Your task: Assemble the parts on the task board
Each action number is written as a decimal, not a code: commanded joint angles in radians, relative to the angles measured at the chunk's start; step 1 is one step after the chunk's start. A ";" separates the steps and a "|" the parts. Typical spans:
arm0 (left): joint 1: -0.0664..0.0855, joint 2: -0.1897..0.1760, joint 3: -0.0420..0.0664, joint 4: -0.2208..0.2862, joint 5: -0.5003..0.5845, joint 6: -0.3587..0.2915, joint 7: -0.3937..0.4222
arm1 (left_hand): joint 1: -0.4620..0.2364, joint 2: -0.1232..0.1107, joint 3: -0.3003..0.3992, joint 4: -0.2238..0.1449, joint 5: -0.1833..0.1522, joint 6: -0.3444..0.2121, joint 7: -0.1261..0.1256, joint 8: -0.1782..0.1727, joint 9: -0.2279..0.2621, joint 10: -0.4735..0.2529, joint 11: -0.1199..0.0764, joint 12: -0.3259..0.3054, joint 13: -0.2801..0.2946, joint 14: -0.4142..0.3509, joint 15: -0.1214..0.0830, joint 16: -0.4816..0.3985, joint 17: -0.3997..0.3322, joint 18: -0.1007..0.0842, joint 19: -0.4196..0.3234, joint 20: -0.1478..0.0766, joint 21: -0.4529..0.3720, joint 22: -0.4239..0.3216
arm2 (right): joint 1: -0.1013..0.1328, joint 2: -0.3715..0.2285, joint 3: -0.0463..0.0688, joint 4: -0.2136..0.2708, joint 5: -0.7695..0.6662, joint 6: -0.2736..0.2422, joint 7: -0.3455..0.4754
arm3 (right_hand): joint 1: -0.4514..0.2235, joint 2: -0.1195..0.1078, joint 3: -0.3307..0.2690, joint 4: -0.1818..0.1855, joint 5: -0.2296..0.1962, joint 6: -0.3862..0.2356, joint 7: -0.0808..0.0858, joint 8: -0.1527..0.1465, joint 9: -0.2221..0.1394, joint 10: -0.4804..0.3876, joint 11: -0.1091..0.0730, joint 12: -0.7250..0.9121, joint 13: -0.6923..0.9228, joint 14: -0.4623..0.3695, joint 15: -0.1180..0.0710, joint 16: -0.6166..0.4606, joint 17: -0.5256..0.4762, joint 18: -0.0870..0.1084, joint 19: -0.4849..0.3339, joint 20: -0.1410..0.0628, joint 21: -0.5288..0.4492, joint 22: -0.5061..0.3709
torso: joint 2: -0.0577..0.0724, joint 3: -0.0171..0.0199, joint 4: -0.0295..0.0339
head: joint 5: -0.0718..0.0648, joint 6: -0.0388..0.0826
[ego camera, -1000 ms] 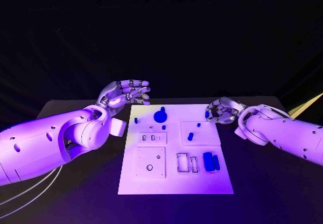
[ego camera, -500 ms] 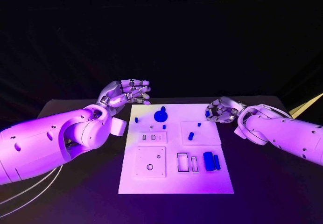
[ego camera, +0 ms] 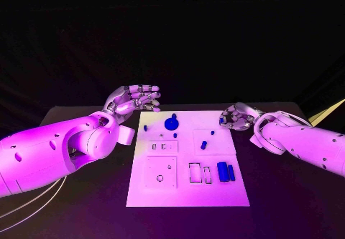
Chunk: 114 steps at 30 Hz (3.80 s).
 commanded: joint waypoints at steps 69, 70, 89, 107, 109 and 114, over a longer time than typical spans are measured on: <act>0.001 0.011 -0.009 -0.046 0.010 -0.002 -0.004 | 0.000 0.012 0.013 -0.017 0.022 -0.014 0.028 0.006 0.019 -0.004 0.002 -0.007 0.005 -0.014 -0.002 0.021 0.019 0.005 -0.032 -0.005 0.021 0.027 | -0.044 0.161 -0.022 0.426 -0.240 -0.209 -0.372 | -0.046 0.057 0.088 -0.044 -0.032 0.027 -0.034 0.168 0.116 0.041 -0.036 0.038 0.178 0.103 -0.038 0.010 0.266 -0.021 0.071 -0.048 0.052 0.227 | -0.018 -0.0094 -0.0011 | 0.034 -0.036; 0.001 0.011 -0.009 -0.046 0.010 -0.002 -0.004 | 0.000 0.012 0.013 -0.017 0.022 -0.014 0.028 0.006 0.019 -0.004 0.002 -0.007 0.005 -0.014 -0.002 0.021 0.019 0.005 -0.032 -0.005 0.021 0.027 | -0.044 0.161 -0.022 0.426 -0.240 -0.209 -0.372 | -0.046 0.057 0.088 -0.044 -0.032 0.027 -0.034 0.168 0.116 0.041 -0.036 0.038 0.178 0.103 -0.038 0.010 0.266 -0.021 0.071 -0.048 0.052 0.227 | -0.018 -0.0094 -0.0011 | 0.034 -0.036; 0.001 0.008 -0.009 -0.040 0.010 0.000 -0.005 | 0.000 0.012 0.013 -0.017 0.022 -0.014 0.028 0.006 0.019 -0.004 0.002 -0.007 0.005 -0.014 -0.002 0.021 0.019 0.005 -0.032 -0.005 0.021 0.027 | -0.069 0.190 -0.029 0.408 -0.285 -0.175 -0.406 | -0.056 0.051 0.088 -0.042 -0.032 0.021 -0.031 0.168 0.116 0.041 -0.033 0.038 0.178 0.103 -0.035 0.009 0.265 -0.021 0.071 -0.045 0.052 0.227 | -0.019 -0.0096 -0.0028 | 0.039 -0.049; 0.001 0.006 -0.009 -0.039 0.010 0.000 -0.005 | 0.000 0.012 0.013 -0.017 0.022 -0.014 0.028 0.006 0.019 -0.004 0.002 -0.007 0.005 -0.014 -0.002 0.021 0.019 0.005 -0.032 -0.005 0.021 0.027 | -0.091 0.209 -0.031 0.375 -0.313 -0.187 -0.413 | -0.062 0.047 0.087 -0.040 -0.034 0.017 -0.029 0.168 0.115 0.040 -0.031 0.037 0.177 0.103 -0.034 0.009 0.265 -0.021 0.071 -0.043 0.050 0.227 | -0.019 -0.0094 -0.0019 | 0.044 -0.058; 0.001 0.006 -0.009 -0.039 0.010 0.000 -0.005 | 0.000 0.012 0.013 -0.017 0.022 -0.014 0.028 0.006 0.019 -0.004 0.002 -0.007 0.005 -0.014 -0.002 0.021 0.019 0.005 -0.032 -0.005 0.021 0.027 | -0.092 0.210 -0.031 0.374 -0.314 -0.188 -0.412 | -0.063 0.046 0.087 -0.040 -0.034 0.017 -0.029 0.168 0.115 0.040 -0.031 0.038 0.177 0.103 -0.033 0.009 0.265 -0.021 0.071 -0.043 0.051 0.227 | -0.019 -0.0090 -0.0017 | 0.043 -0.059; 0.001 0.006 -0.009 -0.039 0.010 0.001 -0.006 | 0.000 0.012 0.013 -0.017 0.022 -0.014 0.028 0.006 0.019 -0.004 0.002 -0.007 0.005 -0.014 -0.002 0.021 0.019 0.005 -0.032 -0.005 0.021 0.027 | -0.093 0.211 -0.031 0.374 -0.316 -0.187 -0.411 | -0.064 0.046 0.087 -0.040 -0.035 0.017 -0.029 0.168 0.115 0.041 -0.031 0.038 0.178 0.103 -0.033 0.009 0.265 -0.020 0.070 -0.043 0.050 0.226 | -0.019 -0.0090 -0.0015 | 0.044 -0.056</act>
